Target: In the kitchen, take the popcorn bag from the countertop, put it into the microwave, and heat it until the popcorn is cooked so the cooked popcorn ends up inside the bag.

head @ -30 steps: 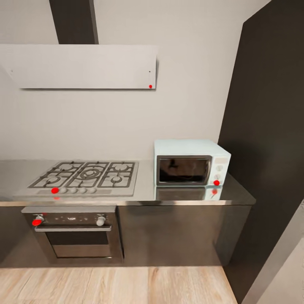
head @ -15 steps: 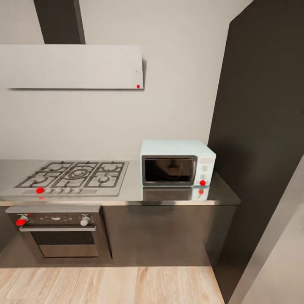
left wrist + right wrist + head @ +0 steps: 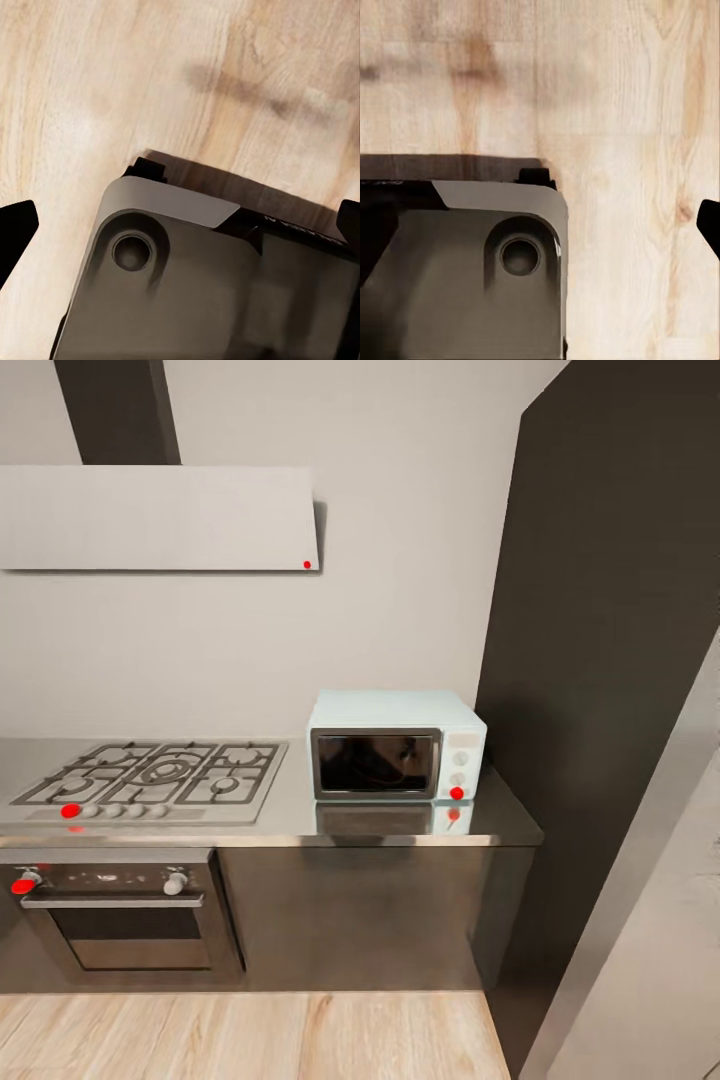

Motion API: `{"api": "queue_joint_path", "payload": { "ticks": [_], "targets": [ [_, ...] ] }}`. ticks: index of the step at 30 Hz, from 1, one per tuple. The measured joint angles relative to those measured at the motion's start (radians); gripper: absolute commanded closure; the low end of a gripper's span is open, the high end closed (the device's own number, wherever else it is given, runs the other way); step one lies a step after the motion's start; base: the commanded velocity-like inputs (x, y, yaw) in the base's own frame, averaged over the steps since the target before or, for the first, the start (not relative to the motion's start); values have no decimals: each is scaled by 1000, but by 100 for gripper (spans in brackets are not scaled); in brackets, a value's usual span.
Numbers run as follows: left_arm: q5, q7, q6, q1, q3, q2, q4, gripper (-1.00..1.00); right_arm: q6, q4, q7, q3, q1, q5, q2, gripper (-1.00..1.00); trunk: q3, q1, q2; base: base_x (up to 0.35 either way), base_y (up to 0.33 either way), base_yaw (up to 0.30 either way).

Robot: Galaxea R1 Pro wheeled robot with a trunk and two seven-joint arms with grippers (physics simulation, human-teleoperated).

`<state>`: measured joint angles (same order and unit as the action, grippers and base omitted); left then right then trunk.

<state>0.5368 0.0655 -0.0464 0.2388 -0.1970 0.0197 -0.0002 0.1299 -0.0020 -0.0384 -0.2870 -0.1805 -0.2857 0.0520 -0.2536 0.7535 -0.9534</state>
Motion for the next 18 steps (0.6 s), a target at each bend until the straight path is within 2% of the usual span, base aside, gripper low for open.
{"api": "queue_joint_path", "payload": {
  "ticks": [4, 6, 8, 10, 11, 12, 13, 15, 16, 18],
  "targets": [
    [0, 0, 0, 0, 0, 0, 0, -100, -9, -126, -2, 4, 0, -11, -80, -100, 0, 0, 0, 0, -1, 0],
    [0, 0, 0, 0, 0, 0, 0, -100, -28, -227, -3, 4, 0, -34, -118, -100, 0, 0, 0, 0, 0, 0],
    [0, 0, 0, 0, 0, 1, 0, -100, -91, -371, -2, 6, 0, -68, -181, -100, 0, 0, 0, 0, 0, 0],
    [0, 0, 0, 0, 0, 1, 0, -100, -204, -551, -3, 14, -1, -95, -224, -100, 0, 0, 0, 0, 0, 0],
    [0, 0, 0, 0, 0, 1, 0, -100, -255, -634, -4, 24, -1, -100, -225, -100, 0, 0, 0, 0, 0, 0],
    [0, 0, 0, 0, 0, 1, 0, -100, -343, -760, -9, 60, 0, -101, -225, -100, 0, 0, 0, 0, 0, 0],
    [0, 0, 0, 0, 0, 1, 0, -100, -385, -868, -11, 84, 0, -101, -225, -100, 0, 0, 0, 0, 0, 0],
    [0, 0, 0, 0, 0, 1, 0, -100, -496, -1004, -13, 131, 2, -96, -225, -100, 0, 0, 0, 0, 0, 0],
    [0, 0, 0, 0, 0, 1, 0, -100, -574, -1058, -13, 144, -15, -80, -225, -100, 0, 0, 0, 0, 0, 0],
    [0, 0, 0, 0, 0, 1, 0, -100, -660, -1097, -12, 153, -78, -41, -226, -100, 0, 0, 0, 0, 0, 0]
  ]
}}
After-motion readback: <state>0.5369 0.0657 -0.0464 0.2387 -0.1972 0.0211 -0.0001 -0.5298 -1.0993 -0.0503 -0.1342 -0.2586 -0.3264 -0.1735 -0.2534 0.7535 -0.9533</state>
